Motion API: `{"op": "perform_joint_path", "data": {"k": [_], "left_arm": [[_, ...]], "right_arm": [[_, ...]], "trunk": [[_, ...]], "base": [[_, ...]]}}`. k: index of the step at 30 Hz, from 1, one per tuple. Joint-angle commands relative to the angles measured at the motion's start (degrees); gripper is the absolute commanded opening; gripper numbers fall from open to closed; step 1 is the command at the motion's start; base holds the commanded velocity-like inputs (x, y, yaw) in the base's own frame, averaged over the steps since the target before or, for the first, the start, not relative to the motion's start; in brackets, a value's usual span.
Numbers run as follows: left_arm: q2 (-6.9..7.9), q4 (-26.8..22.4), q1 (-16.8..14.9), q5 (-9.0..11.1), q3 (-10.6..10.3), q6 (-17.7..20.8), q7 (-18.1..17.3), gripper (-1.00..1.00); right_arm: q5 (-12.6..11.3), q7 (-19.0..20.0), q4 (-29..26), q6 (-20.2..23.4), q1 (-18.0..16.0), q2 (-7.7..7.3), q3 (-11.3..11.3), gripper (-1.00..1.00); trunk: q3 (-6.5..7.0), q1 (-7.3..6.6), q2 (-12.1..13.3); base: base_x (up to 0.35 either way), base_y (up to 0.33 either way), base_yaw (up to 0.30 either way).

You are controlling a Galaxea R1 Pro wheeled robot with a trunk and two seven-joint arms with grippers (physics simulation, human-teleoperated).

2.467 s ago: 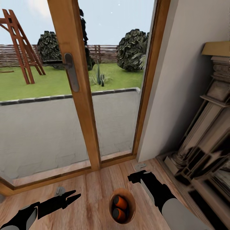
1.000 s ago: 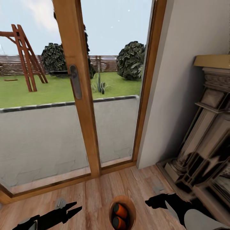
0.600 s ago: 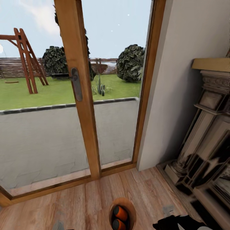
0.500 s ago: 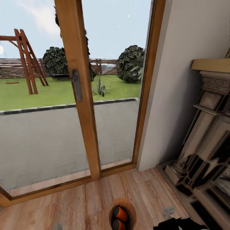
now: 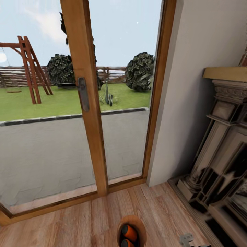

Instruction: Put the three can of soda from the living room inside the tash can in the kitchen.

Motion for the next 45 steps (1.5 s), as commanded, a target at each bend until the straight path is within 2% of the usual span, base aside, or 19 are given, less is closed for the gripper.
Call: {"op": "perform_joint_path", "data": {"k": [1, 8, 9, 16, 25, 34, 45], "left_arm": [[0.00, 0.01, 0.02, -0.08, 0.01, 0.00, 0.95, 1.00], [-0.67, 0.16, 0.06, -0.32, 0.04, 0.04, 11.92, 1.00], [-1.16, 0.19, 0.07, -0.34, 0.04, 0.06, 14.99, 1.00], [-2.14, 0.22, 0.08, -0.38, 0.05, 0.10, 20.33, 1.00], [-2.28, 0.22, 0.08, -0.38, 0.05, 0.13, 21.28, 1.00], [-2.30, 0.22, 0.08, -0.39, 0.05, 0.15, 21.38, 1.00], [-2.30, 0.22, 0.08, -0.39, 0.05, 0.14, 21.38, 1.00]], "right_arm": [[0.00, -0.02, 0.00, 0.00, 0.02, 0.00, 0.00, 1.00], [0.01, -0.04, 0.05, -0.02, 0.23, -0.02, 0.00, 1.00], [0.01, -0.03, 0.06, -0.04, 0.44, -0.02, 0.00, 1.00], [0.00, -0.02, 0.08, -0.07, 1.07, -0.01, 0.00, 1.00], [0.03, -0.28, 0.08, -0.57, 1.94, 0.00, 0.03, 1.00], [0.05, -0.45, 2.37, -4.98, 2.11, 0.07, 0.06, 1.00], [0.09, -0.46, 2.76, -5.38, 2.12, 0.07, 0.06, 1.00]], "trunk": [[0.07, 0.00, 0.00], [0.62, 0.00, 0.00], [0.70, 0.00, 0.00], [1.35, 0.00, 0.00], [2.20, 0.00, 0.00], [3.05, 0.00, 0.00], [4.07, 0.00, 0.00]], "base": [[0.000, 0.000, 0.000], [0.000, 0.000, 0.000], [0.000, 0.000, 0.000], [0.000, 0.000, 0.000], [0.000, 0.000, 0.000], [0.000, 0.000, 0.000], [0.000, 0.000, 0.000]]}}
